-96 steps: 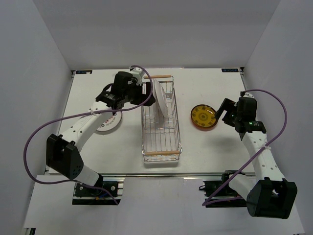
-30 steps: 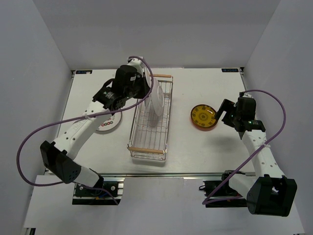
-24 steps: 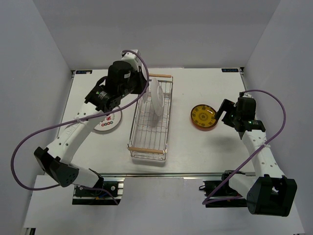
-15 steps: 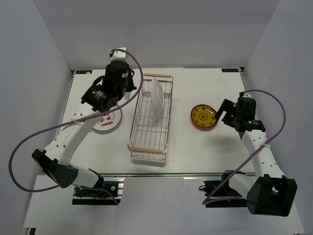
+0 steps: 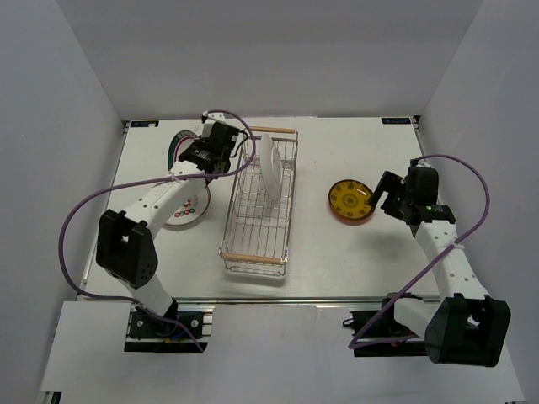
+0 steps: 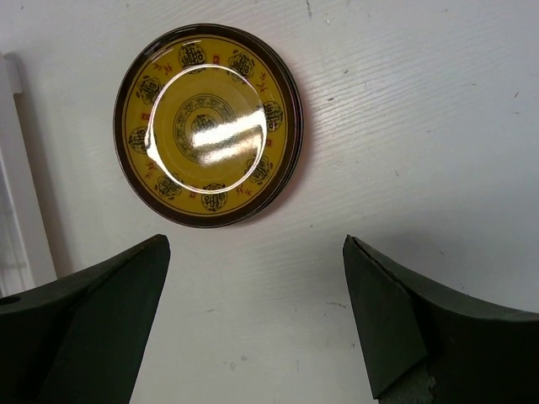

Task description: Unload the plates from the dish rack

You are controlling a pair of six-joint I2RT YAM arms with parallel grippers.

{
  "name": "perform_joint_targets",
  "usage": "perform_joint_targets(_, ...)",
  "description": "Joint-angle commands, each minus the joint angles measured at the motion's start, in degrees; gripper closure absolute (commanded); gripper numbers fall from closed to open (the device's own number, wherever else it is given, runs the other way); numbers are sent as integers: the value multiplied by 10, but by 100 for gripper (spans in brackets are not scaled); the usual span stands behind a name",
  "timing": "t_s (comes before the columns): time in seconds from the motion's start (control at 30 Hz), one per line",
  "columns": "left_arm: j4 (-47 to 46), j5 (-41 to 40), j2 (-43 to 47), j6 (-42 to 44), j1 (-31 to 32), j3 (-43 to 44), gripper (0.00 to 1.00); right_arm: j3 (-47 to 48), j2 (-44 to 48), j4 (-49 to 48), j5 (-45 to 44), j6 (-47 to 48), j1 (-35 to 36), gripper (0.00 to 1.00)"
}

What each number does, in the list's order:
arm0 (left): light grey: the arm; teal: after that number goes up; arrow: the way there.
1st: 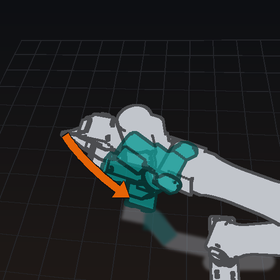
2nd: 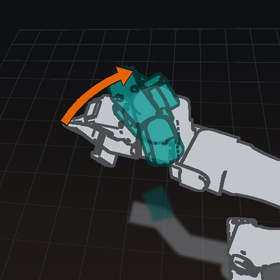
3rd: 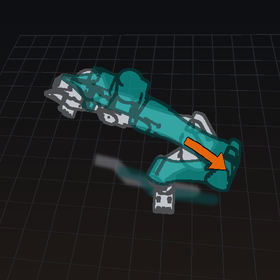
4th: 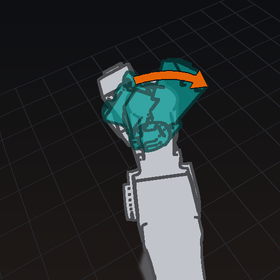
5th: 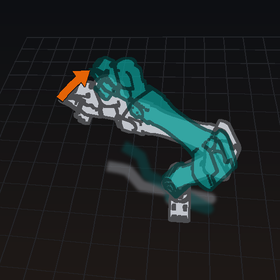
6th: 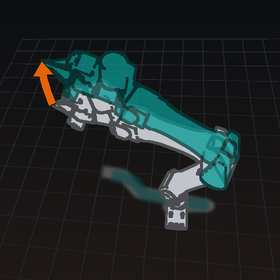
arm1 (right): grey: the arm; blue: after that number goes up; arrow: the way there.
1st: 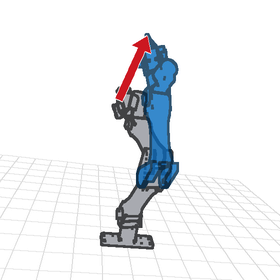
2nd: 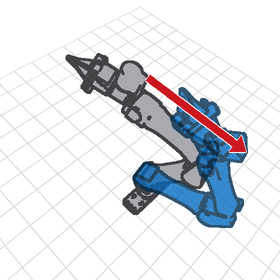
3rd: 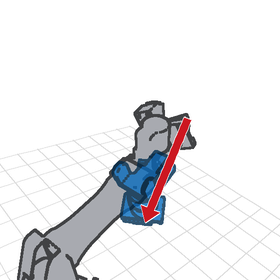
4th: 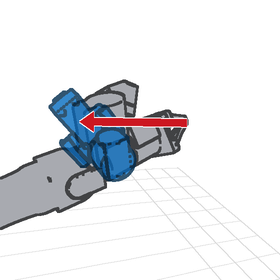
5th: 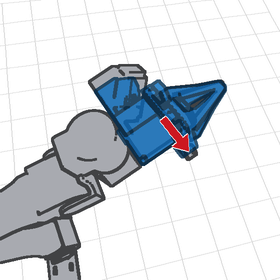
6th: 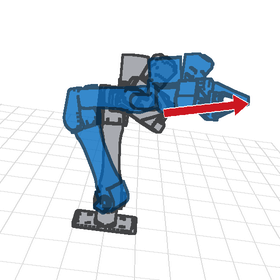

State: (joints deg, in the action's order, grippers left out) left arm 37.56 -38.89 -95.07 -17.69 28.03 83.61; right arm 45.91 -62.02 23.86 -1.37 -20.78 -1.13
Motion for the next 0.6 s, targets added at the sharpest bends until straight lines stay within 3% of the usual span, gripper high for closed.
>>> perform_joint_targets(0.0, -48, -9, 11, 19, -30, -28, 100, -3, -8, -8, 3, 6, -1, 11)
perform_joint_targets(0.53, -24, 40, -100, -10, -77, -36, 100, 2, -26, 0, 8, 9, -1, 11)
perform_joint_targets(0.57, -18, 38, -104, -14, -77, -35, 94, 1, -25, 0, 8, 8, -2, 11)
